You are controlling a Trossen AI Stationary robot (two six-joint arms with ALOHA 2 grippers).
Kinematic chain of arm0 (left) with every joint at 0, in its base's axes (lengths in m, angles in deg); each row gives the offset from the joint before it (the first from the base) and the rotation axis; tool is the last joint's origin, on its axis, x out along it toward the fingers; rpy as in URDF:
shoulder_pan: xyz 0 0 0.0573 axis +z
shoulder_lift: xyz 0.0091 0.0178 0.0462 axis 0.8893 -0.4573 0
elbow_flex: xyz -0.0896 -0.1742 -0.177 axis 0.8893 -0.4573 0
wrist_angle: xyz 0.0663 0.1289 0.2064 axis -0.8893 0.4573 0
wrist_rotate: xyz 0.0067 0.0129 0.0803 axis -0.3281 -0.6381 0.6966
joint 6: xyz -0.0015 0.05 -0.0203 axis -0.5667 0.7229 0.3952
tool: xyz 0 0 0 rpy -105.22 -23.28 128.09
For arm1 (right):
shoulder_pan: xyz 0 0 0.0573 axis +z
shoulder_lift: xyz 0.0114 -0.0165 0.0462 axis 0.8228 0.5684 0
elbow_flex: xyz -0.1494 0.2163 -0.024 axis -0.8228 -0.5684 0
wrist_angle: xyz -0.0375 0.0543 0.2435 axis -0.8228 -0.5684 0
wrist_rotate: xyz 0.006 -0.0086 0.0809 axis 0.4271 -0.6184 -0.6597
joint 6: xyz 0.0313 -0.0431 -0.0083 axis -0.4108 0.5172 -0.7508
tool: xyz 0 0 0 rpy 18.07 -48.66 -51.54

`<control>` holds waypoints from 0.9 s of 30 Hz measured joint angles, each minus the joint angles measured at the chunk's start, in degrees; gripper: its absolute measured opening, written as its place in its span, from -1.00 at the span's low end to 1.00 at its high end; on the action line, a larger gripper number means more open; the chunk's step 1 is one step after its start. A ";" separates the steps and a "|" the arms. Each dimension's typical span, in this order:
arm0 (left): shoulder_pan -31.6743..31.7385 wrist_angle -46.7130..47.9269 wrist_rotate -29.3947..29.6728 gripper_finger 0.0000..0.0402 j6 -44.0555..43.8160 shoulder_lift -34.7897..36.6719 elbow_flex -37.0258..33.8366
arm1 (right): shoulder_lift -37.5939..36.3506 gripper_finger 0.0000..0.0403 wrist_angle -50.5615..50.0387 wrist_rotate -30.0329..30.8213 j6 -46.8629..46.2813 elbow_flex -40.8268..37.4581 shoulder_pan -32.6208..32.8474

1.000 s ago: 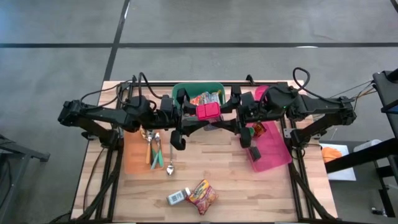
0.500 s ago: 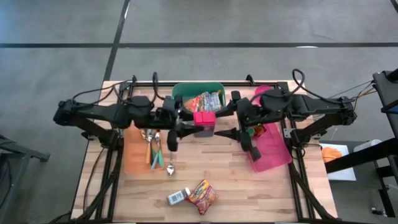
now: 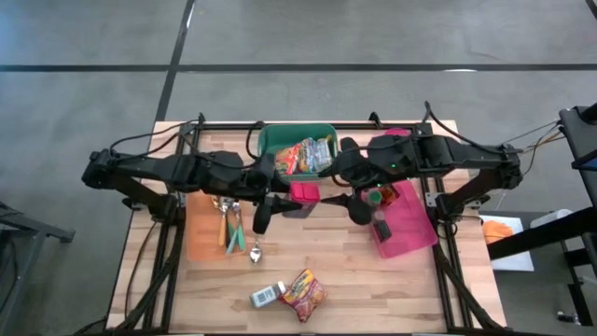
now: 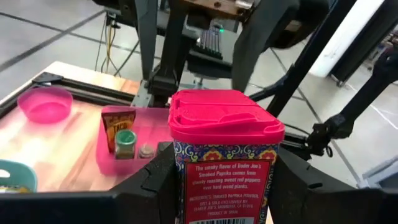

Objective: Pick & Place Food Item
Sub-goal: Put the red spice can into the pink bin

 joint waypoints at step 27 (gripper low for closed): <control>0.02 1.00 -0.33 -0.16 3.73 -1.47 -0.39 | 15.03 0.05 -17.00 -3.22 3.90 20.44 -0.07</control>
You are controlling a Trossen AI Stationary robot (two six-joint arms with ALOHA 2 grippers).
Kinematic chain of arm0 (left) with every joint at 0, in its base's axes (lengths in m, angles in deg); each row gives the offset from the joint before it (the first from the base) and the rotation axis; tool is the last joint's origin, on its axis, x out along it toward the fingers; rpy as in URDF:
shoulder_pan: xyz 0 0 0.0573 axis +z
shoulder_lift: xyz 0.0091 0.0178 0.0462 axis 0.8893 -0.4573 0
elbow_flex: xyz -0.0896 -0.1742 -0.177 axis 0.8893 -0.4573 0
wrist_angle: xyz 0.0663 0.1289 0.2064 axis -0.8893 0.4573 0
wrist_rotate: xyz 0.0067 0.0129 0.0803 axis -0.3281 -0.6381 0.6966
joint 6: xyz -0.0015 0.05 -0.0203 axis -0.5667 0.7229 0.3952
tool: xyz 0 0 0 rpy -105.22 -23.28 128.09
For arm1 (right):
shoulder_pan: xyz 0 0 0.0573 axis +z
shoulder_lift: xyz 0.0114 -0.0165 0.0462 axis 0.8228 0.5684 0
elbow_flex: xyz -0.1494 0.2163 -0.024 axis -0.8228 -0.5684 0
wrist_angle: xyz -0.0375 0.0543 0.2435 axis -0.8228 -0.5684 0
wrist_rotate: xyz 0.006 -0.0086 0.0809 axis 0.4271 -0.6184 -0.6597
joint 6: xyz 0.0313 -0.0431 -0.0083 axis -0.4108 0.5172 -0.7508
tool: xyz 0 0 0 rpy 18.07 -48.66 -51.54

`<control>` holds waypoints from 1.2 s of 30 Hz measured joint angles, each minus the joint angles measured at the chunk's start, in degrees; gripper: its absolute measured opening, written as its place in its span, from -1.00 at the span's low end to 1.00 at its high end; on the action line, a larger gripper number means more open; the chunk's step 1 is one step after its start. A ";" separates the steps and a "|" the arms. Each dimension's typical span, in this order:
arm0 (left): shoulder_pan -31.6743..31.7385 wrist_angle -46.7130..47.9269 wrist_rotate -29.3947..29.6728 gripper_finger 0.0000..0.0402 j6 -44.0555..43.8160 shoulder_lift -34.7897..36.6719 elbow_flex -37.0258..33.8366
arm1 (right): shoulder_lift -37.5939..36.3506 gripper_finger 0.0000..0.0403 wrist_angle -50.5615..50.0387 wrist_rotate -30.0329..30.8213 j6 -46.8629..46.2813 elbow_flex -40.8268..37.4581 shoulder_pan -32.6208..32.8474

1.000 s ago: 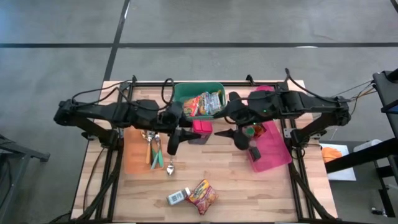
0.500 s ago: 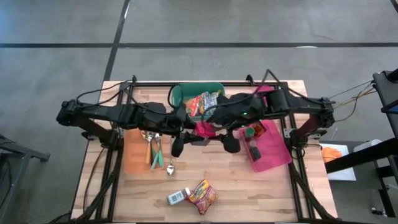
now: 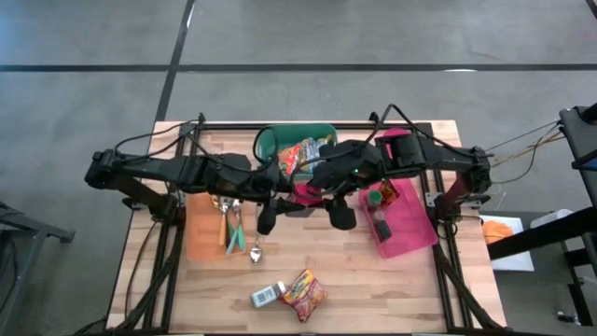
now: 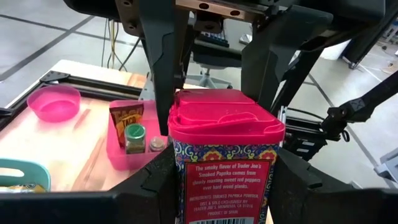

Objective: Pick & Place Food Item
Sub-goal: Put the red spice can into the pink bin

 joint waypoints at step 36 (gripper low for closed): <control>-0.28 7.18 -0.57 0.54 -12.81 1.68 -0.12 | -8.70 0.05 -26.62 16.47 -18.15 -9.19 -0.15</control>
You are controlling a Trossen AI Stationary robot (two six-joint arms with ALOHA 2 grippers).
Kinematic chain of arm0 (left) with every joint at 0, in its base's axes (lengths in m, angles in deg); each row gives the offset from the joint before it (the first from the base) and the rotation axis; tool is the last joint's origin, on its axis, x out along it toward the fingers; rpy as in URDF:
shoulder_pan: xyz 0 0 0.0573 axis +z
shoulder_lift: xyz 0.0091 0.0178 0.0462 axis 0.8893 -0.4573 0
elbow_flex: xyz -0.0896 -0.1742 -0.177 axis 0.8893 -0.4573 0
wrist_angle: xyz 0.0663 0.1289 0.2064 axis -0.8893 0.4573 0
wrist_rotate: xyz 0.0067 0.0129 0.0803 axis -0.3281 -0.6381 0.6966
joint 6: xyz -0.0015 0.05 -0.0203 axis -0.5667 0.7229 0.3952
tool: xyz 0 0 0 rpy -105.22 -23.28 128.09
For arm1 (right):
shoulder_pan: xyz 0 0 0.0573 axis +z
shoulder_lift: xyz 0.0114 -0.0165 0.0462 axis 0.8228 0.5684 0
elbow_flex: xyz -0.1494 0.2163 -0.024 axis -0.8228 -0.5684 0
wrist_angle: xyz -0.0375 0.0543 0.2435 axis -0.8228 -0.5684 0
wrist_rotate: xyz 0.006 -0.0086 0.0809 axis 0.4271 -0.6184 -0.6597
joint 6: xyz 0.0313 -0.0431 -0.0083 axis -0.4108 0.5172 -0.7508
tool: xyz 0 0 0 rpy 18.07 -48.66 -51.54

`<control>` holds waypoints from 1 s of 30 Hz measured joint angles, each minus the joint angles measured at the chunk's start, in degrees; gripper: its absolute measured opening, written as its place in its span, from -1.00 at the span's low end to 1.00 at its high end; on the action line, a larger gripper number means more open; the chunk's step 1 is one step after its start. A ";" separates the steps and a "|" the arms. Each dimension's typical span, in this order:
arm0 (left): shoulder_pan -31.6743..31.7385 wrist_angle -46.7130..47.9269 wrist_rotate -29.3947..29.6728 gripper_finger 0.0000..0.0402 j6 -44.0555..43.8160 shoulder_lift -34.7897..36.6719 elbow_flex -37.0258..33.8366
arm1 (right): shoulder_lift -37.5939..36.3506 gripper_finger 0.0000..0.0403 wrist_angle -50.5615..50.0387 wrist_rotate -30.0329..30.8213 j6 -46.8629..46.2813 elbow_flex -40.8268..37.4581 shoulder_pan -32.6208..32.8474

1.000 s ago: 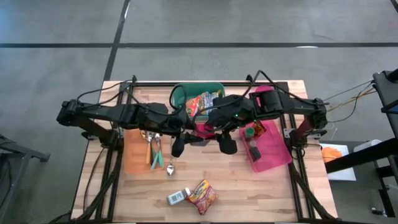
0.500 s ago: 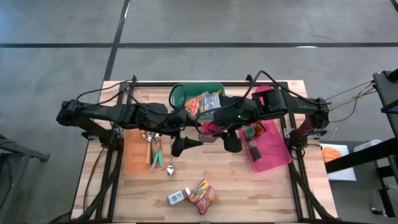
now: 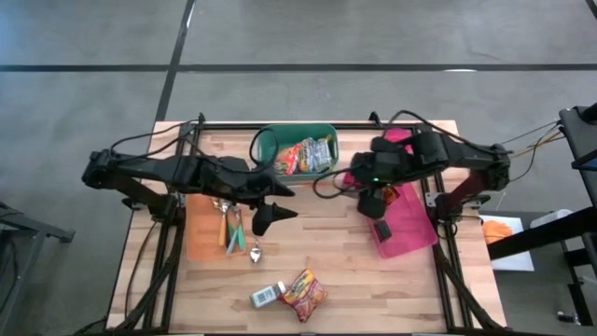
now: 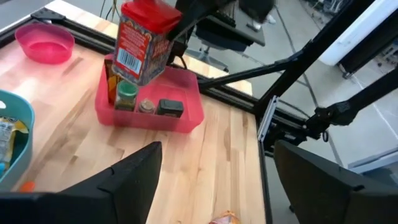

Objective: Pick & Place Food Item
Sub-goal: Put the red spice can into the pink bin

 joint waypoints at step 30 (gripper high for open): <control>-0.15 0.44 1.13 0.52 -1.01 2.54 0.04 | -29.28 0.05 2.31 -4.16 -56.66 -52.86 10.11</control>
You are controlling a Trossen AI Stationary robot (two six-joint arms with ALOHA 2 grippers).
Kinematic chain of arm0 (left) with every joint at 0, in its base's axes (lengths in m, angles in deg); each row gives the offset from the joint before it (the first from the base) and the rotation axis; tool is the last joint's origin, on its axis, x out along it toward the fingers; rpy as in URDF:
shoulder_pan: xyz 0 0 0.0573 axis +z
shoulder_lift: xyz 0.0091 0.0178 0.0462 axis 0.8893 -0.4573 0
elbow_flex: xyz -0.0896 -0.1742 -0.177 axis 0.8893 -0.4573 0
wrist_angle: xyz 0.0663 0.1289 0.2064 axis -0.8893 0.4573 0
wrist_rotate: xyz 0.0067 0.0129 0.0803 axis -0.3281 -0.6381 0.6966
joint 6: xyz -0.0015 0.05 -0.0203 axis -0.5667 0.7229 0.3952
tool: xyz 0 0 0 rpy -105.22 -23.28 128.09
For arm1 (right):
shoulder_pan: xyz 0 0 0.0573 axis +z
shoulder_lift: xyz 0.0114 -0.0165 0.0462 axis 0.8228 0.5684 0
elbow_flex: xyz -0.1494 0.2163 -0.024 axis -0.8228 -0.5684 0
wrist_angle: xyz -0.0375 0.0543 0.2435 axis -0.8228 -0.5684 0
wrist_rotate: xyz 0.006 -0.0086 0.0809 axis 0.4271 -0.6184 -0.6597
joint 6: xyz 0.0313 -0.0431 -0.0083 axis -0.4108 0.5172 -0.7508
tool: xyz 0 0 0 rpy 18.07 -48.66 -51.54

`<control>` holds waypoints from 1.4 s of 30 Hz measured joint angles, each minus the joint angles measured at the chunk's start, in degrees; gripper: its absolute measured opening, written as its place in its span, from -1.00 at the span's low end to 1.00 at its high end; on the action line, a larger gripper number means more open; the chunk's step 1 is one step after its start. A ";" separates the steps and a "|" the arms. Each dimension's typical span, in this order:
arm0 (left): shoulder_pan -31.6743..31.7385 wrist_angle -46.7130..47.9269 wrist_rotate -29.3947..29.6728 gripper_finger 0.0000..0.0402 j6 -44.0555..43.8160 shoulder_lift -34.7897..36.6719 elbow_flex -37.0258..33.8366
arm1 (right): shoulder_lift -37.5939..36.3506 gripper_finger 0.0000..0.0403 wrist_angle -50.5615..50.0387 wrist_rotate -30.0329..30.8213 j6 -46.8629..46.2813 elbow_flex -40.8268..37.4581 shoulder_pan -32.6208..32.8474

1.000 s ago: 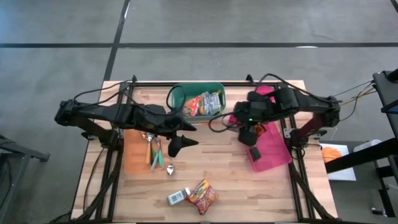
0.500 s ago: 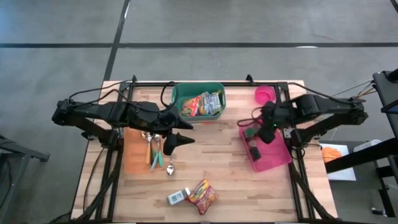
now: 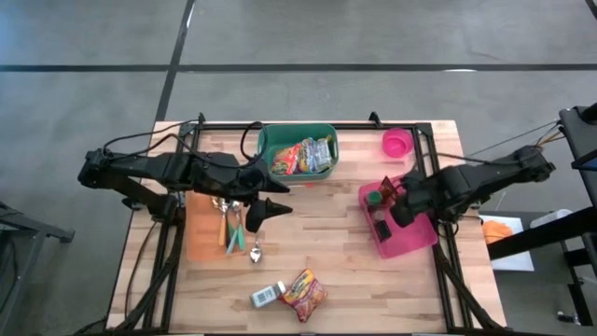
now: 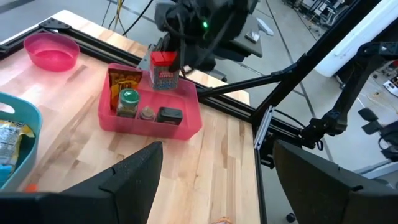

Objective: Pick & Place Food Item
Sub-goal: Put the red spice can into the pink bin

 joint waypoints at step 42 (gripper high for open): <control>1.95 3.02 2.63 0.52 1.55 -0.07 -0.92 | 1.87 0.05 23.83 7.73 -12.37 -23.29 2.41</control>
